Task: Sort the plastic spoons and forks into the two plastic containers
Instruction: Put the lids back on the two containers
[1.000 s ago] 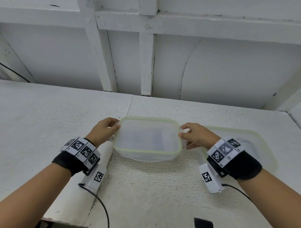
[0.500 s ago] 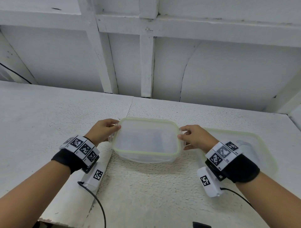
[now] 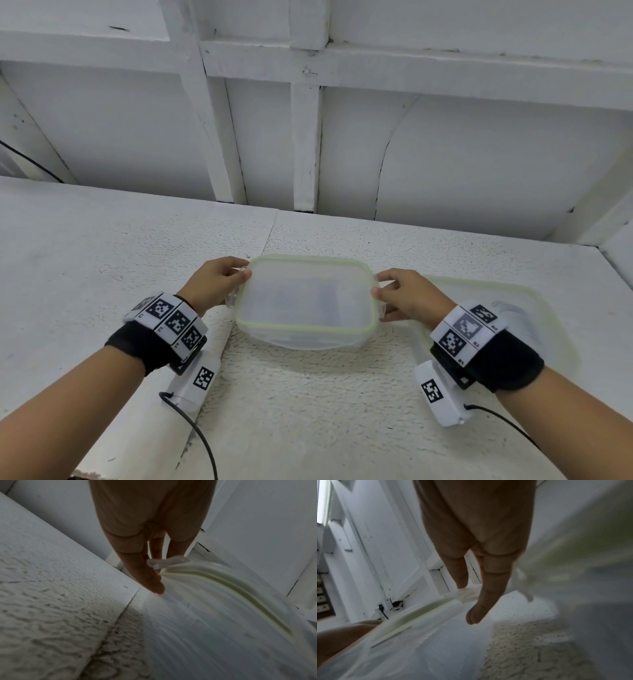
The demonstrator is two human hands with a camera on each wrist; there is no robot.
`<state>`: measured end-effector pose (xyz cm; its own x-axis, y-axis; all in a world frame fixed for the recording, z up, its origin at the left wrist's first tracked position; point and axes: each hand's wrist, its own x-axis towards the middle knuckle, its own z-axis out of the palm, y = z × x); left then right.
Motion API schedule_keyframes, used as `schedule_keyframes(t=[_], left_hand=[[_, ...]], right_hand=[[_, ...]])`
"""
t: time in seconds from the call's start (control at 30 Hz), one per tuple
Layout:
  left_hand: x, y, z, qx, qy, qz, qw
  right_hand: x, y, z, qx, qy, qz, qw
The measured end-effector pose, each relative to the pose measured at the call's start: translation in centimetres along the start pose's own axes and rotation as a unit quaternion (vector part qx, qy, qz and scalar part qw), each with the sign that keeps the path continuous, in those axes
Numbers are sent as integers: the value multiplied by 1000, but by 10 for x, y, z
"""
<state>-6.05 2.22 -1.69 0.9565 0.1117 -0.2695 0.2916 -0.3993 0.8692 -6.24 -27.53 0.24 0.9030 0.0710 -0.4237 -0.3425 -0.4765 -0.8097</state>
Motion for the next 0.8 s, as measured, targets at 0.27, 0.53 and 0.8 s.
schedule_keyframes(t=[0.27,0.53,0.8], left_hand=[[-2,-4,2,-26,10,-5,1000],[-5,8,7,234,109,34,966],[-9,14,12,222,100,22,970]], right_hand=[[0,3,3,-28,0,-19,999],[1,-1,6,-257,71,-49,962],[8,2,13,-168,87,-43,981]])
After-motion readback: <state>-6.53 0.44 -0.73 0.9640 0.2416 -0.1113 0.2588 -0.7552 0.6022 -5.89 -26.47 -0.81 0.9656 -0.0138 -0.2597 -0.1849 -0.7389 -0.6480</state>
